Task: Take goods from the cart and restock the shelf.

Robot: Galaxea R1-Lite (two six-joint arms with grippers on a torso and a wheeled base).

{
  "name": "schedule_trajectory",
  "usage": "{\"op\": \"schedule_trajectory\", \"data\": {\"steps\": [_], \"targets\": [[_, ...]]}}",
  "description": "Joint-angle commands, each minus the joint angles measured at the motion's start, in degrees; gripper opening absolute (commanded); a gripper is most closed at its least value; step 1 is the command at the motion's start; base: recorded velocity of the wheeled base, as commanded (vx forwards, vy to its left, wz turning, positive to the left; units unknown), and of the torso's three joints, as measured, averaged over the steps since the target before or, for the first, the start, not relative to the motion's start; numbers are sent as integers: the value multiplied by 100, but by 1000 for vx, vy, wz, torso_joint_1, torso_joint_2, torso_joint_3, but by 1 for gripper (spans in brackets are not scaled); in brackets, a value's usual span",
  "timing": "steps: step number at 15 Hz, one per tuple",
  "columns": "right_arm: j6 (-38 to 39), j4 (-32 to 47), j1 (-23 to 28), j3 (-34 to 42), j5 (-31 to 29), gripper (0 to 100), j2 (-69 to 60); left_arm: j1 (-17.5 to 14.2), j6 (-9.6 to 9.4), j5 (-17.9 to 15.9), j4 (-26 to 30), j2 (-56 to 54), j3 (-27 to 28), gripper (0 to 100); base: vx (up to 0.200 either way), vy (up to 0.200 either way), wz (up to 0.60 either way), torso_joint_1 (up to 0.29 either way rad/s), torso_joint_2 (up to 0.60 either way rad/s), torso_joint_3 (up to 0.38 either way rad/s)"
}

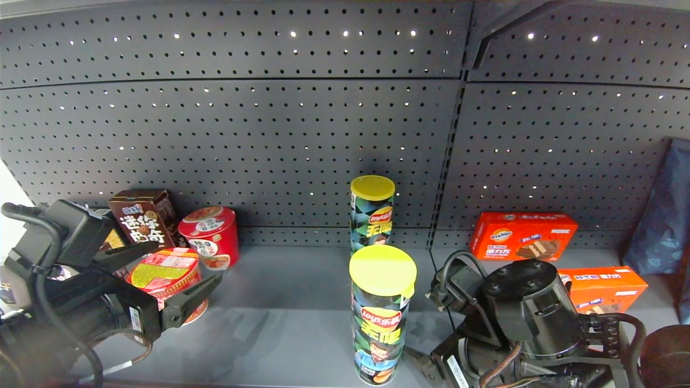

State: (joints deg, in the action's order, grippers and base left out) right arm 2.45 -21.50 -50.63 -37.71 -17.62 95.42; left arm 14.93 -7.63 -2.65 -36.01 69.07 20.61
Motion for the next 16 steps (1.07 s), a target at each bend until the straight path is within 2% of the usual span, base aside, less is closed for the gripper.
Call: {"op": "schedule_trajectory", "data": {"steps": [1,16], "targets": [[1,-3,-9,-35,4,100,21,1,-2,1,-2,19,-22,100,0,0,0,0,0,0],[1,-82,-26,44,-5,100,47,-8,7,10,6,-34,-128,100,0,0,0,0,0,0]]}}
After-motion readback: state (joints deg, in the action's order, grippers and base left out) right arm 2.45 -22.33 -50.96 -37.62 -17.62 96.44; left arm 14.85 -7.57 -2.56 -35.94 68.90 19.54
